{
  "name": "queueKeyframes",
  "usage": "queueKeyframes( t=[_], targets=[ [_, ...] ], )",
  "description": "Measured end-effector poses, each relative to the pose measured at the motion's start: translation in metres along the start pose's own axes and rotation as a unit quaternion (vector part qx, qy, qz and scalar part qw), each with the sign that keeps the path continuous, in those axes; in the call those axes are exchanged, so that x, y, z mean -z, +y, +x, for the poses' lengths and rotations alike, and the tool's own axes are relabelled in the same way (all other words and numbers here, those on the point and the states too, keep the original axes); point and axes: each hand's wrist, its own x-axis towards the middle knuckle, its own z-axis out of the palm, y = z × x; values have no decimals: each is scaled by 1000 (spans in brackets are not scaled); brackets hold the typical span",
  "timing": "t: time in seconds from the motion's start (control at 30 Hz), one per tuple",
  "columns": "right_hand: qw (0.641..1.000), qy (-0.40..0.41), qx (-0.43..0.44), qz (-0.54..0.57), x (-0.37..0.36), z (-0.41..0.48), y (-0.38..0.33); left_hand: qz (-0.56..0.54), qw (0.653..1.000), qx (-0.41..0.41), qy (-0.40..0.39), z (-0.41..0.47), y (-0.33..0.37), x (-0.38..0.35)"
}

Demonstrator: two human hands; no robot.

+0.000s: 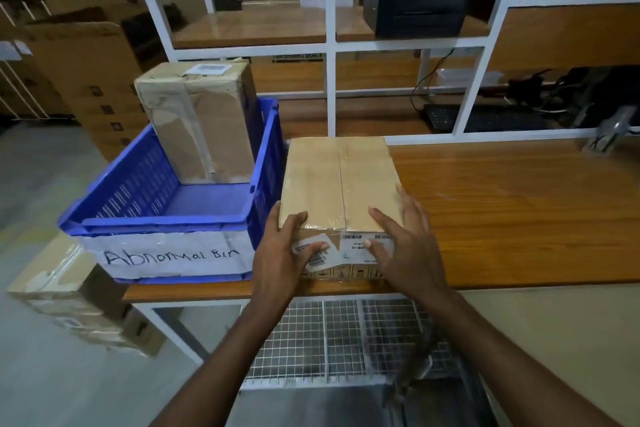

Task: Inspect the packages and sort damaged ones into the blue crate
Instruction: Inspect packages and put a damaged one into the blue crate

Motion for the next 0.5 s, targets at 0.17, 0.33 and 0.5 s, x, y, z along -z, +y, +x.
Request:
queueKeyframes(
  t=[0.17,0.33,0.5],
  targets=[
    [992,-19,85,-88,-8,4,-21,192,970,-141,-50,16,9,-5],
    [991,-9,84,-107,-10,2,-26,247,954,-156,-63,21,3,-12],
    [992,-20,62,-107,-11,2,-32,240,956,-163,-47,22,2,-15]
  ],
)
